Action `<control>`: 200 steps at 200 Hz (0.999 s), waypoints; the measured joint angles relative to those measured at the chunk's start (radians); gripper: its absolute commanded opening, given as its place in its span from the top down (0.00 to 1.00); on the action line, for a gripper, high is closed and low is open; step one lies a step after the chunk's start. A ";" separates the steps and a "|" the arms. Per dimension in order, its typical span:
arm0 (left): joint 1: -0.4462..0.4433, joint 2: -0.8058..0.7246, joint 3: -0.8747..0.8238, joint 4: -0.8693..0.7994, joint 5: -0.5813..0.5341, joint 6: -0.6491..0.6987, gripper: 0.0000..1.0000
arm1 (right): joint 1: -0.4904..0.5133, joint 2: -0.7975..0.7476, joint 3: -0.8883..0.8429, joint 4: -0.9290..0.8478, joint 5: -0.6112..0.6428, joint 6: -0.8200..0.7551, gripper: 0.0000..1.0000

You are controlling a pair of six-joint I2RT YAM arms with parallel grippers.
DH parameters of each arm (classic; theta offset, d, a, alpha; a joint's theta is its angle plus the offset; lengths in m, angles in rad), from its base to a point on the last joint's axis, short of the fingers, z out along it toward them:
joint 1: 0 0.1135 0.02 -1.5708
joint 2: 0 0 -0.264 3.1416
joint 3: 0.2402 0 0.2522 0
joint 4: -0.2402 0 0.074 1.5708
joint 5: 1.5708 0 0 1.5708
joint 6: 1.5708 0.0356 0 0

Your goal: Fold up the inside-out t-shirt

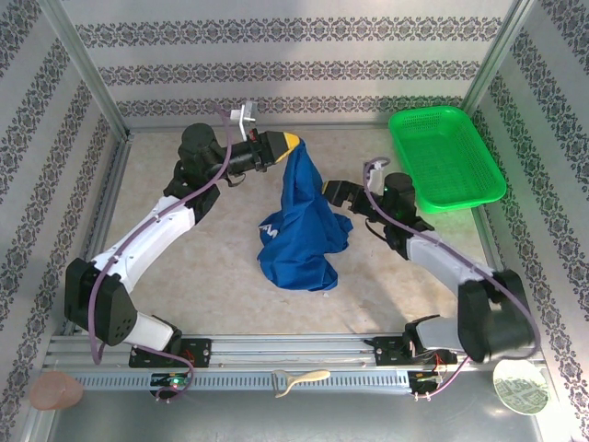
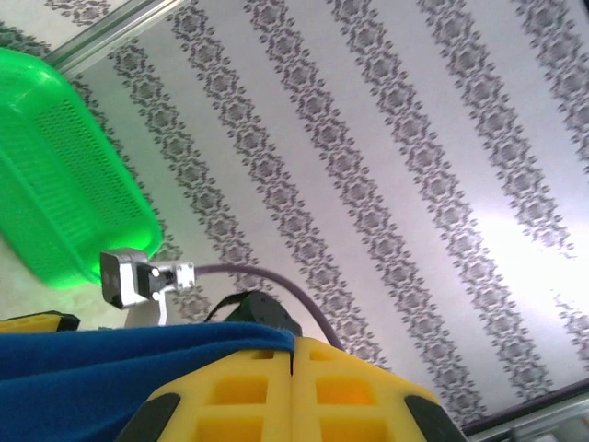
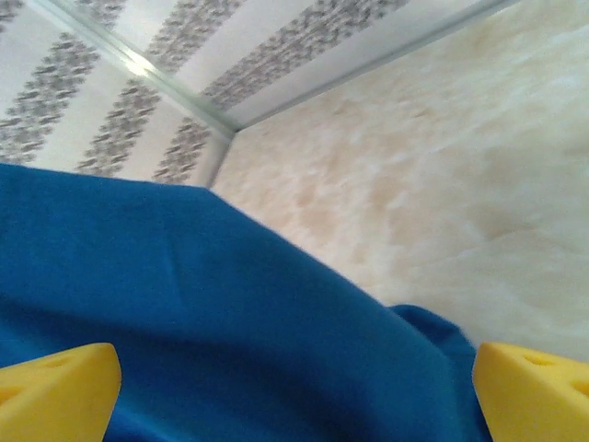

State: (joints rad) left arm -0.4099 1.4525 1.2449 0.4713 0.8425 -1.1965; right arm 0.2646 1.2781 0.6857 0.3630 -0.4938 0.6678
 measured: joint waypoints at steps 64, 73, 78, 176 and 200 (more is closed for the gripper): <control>0.013 0.042 -0.050 0.129 0.022 -0.126 1.00 | 0.073 -0.340 0.101 -0.251 0.106 -0.124 0.23; 0.013 0.042 -0.050 0.129 0.023 -0.127 1.00 | 0.114 -0.323 0.144 -0.289 0.122 -0.147 0.23; 0.013 0.042 -0.050 0.130 0.024 -0.128 1.00 | 0.140 -0.311 0.167 -0.305 0.132 -0.160 0.24; 0.013 0.041 -0.070 0.144 0.038 -0.130 1.00 | 0.305 0.022 0.407 -0.412 0.246 -0.291 0.95; 0.016 0.041 -0.084 0.144 0.036 -0.130 1.00 | 0.266 0.029 0.410 -0.410 0.187 -0.280 1.00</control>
State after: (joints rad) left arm -0.3935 1.4937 1.1606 0.6151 0.8787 -1.3266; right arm 0.5308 1.3071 1.0954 -0.0475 -0.3073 0.3878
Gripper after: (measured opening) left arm 0.041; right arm 0.062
